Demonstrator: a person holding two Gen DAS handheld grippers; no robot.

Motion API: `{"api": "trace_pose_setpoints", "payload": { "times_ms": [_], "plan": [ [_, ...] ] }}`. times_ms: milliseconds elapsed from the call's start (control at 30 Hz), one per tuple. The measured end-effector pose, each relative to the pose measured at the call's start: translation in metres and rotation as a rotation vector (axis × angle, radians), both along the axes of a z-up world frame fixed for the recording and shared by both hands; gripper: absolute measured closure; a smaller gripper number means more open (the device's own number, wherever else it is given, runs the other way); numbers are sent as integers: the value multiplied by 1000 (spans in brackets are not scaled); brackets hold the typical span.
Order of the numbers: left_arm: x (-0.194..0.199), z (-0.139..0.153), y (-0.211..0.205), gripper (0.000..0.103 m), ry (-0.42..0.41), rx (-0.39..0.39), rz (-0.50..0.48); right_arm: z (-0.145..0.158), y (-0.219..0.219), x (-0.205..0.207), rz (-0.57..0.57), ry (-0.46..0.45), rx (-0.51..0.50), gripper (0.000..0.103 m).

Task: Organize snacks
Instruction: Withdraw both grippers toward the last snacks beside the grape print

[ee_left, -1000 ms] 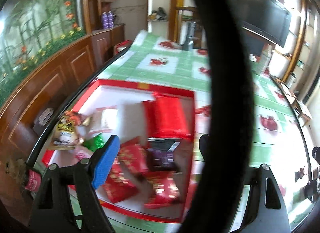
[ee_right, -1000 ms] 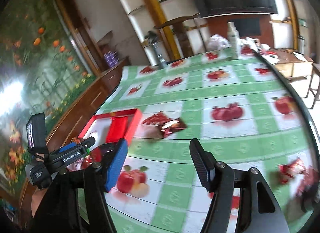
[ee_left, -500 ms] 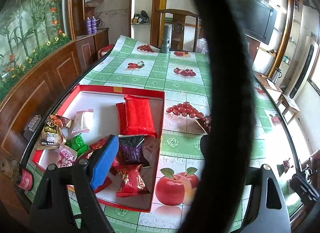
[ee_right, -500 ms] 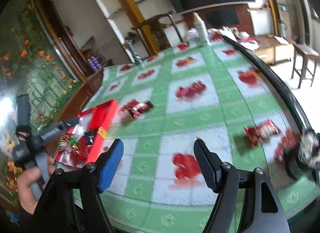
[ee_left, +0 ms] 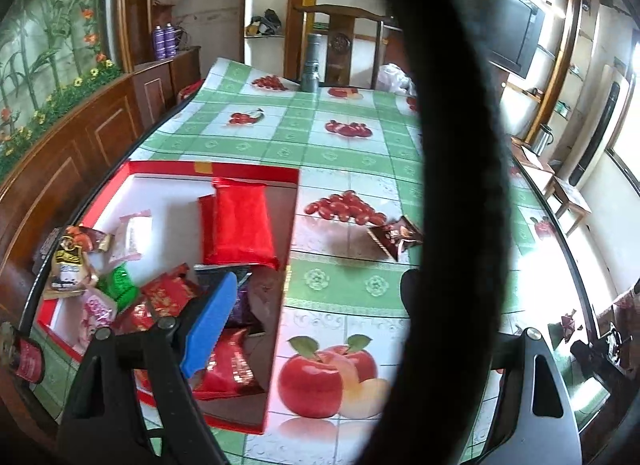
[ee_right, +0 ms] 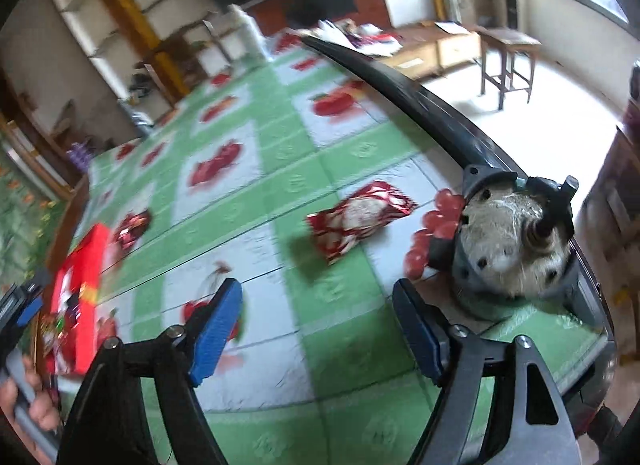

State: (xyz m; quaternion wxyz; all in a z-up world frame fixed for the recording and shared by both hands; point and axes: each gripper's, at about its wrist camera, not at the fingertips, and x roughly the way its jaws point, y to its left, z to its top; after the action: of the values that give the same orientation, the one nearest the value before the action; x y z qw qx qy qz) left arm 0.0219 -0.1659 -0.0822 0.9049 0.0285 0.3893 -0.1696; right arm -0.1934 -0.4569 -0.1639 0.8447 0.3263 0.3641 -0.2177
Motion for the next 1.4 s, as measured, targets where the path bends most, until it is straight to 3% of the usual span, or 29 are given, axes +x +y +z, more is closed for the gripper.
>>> {"api": "trace_pose_setpoints", "payload": {
  "times_ms": [367, 433, 500, 567, 700, 767, 933, 967, 1100, 1267, 1400],
  "plan": [
    [5, -8, -19, 19, 22, 24, -50, 1, -23, 69, -8, 27, 85, 23],
    [7, -10, -20, 19, 26, 29, -48, 10, -15, 82, 114, -43, 130, 23],
    [9, -12, -22, 19, 33, 32, -47, 28, -3, 80, 178, -100, 79, 23],
    [11, -14, -23, 19, 38, 32, -44, 43, 1, 72, 148, -100, 0, 21],
    [12, -17, -30, 19, 54, 29, -58, 54, -19, 66, 53, -131, 10, 21],
    [8, -15, -33, 19, 43, 28, -68, 52, -29, 64, 29, -141, -4, 21],
    [6, -18, -35, 19, 44, 25, -72, 29, -30, 61, 33, -37, -42, 21],
    [7, -19, -36, 19, 52, 24, -75, 27, -22, 57, 55, -31, -105, 20],
    [5, -22, -38, 19, 52, 38, -85, 29, -1, 44, 105, -40, -189, 19],
    [7, -24, -38, 19, 54, 45, -75, 25, 24, 42, 239, -66, -198, 19],
    [13, -27, -37, 19, 69, 44, -62, 41, 20, 59, 297, -93, -192, 19]
  ]
}}
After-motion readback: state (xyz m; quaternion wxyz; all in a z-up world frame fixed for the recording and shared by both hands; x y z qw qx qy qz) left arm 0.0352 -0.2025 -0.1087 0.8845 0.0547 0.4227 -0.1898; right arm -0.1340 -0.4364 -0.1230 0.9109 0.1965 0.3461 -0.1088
